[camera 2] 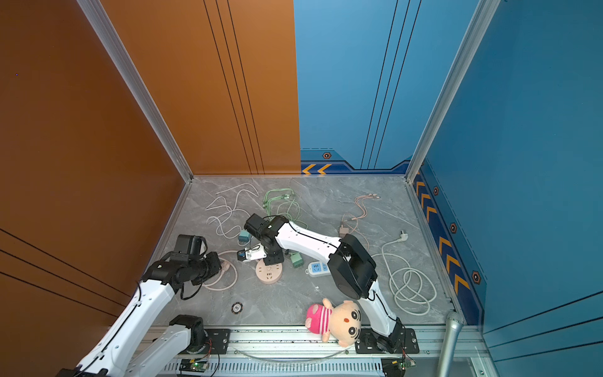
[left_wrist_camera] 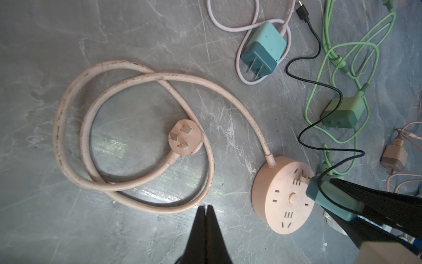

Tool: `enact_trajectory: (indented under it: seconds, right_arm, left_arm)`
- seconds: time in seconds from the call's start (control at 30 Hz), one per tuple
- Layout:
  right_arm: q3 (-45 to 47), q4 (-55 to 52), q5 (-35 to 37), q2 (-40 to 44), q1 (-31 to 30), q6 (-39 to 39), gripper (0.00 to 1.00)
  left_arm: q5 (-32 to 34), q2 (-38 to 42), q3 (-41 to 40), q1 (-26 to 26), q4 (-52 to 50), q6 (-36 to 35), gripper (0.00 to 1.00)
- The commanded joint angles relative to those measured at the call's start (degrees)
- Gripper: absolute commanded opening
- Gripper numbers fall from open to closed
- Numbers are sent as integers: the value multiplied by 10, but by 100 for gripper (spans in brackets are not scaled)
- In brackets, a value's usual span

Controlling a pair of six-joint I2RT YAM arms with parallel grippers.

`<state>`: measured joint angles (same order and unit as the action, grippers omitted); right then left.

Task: Insert plugs into power strip
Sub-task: Insert the plug into the socket.

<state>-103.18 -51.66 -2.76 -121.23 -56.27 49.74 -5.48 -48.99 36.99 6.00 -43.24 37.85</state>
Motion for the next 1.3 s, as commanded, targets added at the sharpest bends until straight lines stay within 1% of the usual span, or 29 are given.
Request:
enact_trajectory:
  seconds: [0.0, 0.2, 0.4, 0.63, 0.77, 0.9, 1.03, 1.27]
  right_arm:
    - [-21, -45, -10, -10, -6, 8, 0]
    - [-27, -52, 2, -23, -11, 8, 0]
    - [-44, -56, -2, -37, -14, 7, 0]
    - [-46, -66, 15, -51, -16, 11, 0]
    - [-53, -86, 17, -59, -17, 19, 0]
    - [-78, -116, 43, -78, -24, 22, 0]
    - [-97, -142, 31, -94, -29, 20, 0]
    - [-123, -184, 40, -137, -38, 11, 0]
  left_arm:
    - [-14, 4, 7, -8, -15, -15, 0]
    - [-16, 10, 6, -10, -15, -16, 0]
    - [-14, 9, 6, -10, -14, -16, 0]
    - [-16, 6, 6, -11, -14, -16, 0]
    - [-16, 6, 6, -11, -15, -16, 0]
    - [-16, 8, 6, -11, -15, -16, 0]
    - [-19, 7, 5, -11, -15, -16, 0]
    - [-26, 4, 6, -10, -15, -16, 0]
